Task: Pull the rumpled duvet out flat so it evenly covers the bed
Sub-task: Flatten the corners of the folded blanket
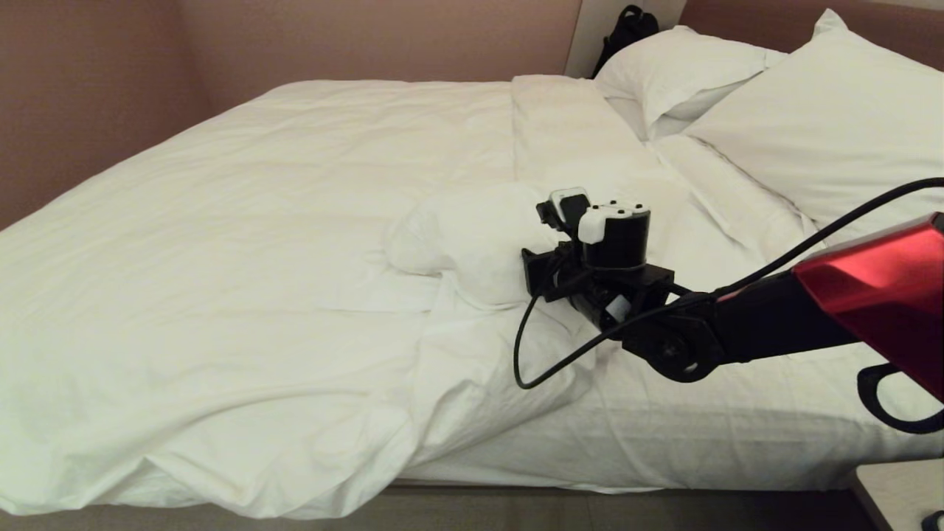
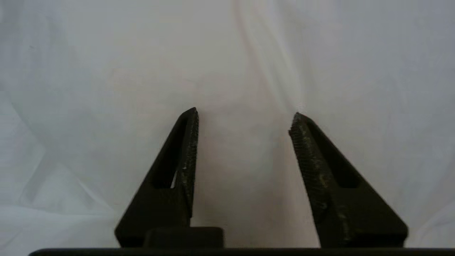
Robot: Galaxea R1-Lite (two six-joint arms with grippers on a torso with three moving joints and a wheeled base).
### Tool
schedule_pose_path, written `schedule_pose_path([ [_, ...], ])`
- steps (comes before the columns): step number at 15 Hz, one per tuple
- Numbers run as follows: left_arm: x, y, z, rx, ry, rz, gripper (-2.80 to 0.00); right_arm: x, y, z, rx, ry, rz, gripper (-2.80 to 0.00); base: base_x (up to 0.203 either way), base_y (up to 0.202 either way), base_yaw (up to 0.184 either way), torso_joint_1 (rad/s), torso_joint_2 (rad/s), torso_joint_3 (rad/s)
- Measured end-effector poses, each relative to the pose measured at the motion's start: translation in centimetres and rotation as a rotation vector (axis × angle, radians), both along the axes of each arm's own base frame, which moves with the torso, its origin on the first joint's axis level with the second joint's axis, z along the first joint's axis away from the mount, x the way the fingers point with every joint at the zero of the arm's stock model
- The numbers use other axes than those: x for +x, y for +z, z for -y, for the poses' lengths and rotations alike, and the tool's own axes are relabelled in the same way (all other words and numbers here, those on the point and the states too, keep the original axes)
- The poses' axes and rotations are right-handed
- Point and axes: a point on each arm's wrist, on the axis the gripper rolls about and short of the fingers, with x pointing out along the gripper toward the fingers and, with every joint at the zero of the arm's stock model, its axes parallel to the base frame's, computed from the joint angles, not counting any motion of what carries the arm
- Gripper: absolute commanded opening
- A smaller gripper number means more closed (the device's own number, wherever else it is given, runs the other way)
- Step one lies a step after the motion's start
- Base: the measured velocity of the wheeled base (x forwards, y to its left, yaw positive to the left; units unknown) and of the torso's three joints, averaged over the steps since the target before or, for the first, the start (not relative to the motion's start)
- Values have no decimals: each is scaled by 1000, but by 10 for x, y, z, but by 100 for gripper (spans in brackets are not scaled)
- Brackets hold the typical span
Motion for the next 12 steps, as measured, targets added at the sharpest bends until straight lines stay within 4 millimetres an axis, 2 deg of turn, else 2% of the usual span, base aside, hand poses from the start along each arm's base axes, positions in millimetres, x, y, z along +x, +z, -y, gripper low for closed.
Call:
schedule_pose_path([
  [3,0,0,0,0,0,0,-280,-10,1,-2,-3,17,-7,0,0,0,0,0,0,0],
  [7,0,0,0,0,0,0,-280,-34,3,-13,-15,79,-21,0,0,0,0,0,0,0],
  [10,0,0,0,0,1,0,-280,-34,-3,-17,-19,115,-33,0,0,0,0,0,0,0],
  [12,0,0,0,0,0,0,-280,-24,-9,-16,-18,128,-42,0,0,0,0,0,0,0],
])
